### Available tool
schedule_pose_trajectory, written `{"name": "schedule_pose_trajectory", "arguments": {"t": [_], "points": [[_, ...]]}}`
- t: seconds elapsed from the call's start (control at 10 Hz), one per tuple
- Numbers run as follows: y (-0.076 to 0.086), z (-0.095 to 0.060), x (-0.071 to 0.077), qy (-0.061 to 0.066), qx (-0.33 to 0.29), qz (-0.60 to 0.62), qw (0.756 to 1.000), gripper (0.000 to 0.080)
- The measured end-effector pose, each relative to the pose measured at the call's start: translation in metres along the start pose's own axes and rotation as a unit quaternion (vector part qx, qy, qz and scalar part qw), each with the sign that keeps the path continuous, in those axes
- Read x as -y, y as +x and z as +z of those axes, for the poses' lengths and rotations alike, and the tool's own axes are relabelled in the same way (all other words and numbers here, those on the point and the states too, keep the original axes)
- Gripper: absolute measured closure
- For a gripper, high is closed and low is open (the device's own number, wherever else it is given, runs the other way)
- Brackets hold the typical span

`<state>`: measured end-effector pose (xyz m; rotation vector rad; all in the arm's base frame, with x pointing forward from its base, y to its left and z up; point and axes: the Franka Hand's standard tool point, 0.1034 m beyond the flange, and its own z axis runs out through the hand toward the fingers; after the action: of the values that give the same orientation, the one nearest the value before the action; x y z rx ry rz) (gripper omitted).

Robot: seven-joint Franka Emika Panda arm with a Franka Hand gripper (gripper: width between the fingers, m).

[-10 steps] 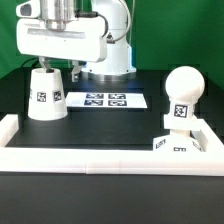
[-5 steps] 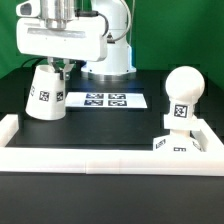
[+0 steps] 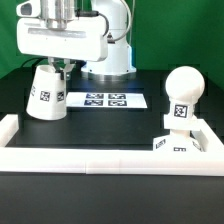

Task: Assemble lamp

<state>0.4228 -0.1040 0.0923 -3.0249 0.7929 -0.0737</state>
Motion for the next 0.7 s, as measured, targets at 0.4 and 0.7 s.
{"name": "schedule_pose_trajectory", "arguments": {"t": [0.4,0.7], "points": [[0.004,-0.067,0.062,0.03,0.017,0.062,0.997,0.0755],[0.019,-0.109,0.116,0.037,0.013,0.121,0.992,0.0755]]}}
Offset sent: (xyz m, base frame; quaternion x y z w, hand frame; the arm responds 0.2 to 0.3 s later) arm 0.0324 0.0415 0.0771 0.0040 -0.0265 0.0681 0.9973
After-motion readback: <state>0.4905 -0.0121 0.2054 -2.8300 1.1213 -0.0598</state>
